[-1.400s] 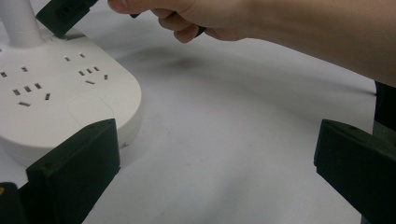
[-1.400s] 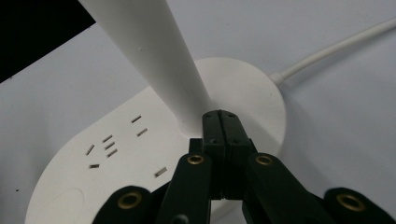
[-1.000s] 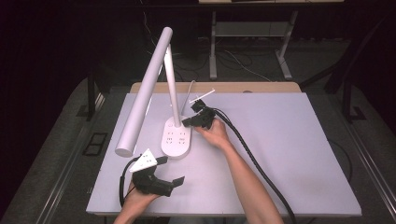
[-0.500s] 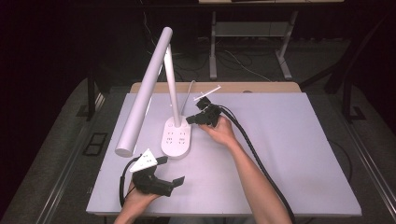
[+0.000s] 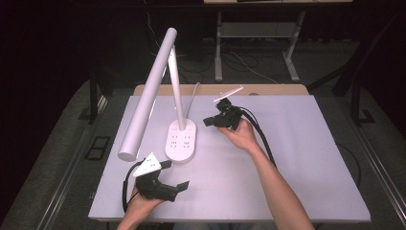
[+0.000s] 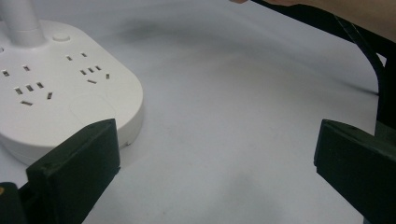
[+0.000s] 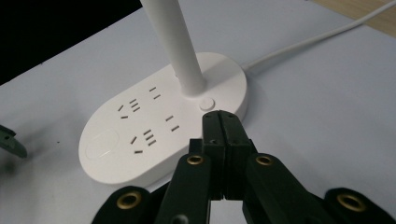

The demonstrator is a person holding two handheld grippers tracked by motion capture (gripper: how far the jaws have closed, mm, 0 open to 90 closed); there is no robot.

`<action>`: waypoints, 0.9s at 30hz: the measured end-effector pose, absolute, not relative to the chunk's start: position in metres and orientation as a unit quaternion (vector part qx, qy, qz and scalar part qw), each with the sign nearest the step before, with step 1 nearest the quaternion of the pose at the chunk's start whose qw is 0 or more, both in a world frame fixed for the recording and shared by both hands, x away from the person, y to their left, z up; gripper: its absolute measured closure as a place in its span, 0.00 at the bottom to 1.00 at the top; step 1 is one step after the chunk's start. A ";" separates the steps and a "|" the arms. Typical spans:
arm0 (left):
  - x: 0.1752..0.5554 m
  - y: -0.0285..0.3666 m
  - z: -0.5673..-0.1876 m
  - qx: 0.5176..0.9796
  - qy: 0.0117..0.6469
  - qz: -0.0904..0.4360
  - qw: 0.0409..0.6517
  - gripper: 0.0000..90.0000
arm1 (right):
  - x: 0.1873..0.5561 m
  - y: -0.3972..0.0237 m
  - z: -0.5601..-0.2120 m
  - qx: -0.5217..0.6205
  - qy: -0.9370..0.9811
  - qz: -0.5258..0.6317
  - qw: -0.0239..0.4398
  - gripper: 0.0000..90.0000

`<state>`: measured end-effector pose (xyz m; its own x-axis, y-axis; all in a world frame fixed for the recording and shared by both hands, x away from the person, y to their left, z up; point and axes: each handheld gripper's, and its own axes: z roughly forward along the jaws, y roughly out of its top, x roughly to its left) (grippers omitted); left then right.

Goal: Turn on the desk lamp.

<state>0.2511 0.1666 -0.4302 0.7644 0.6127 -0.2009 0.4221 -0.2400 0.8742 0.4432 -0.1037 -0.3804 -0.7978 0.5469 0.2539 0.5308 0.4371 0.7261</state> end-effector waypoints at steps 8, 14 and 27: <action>0.251 0.164 -0.431 0.783 0.329 0.091 0.519 0.00 | 0.426 -0.132 -0.369 0.334 0.838 0.431 0.013 0.75; 0.251 0.164 -0.431 0.784 0.330 0.091 0.519 0.00 | 0.411 -0.155 -0.361 0.347 0.827 0.442 0.020 0.54; 0.251 0.163 -0.431 0.786 0.330 0.090 0.515 0.00 | 0.375 -0.201 -0.353 0.365 0.807 0.462 0.039 0.03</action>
<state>0.2514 0.1631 -0.4314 0.7663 0.6110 -0.1984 0.4257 -0.2517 0.8692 0.3746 -0.2015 -0.3527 -0.7305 0.6256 0.2738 0.5528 0.3063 0.7750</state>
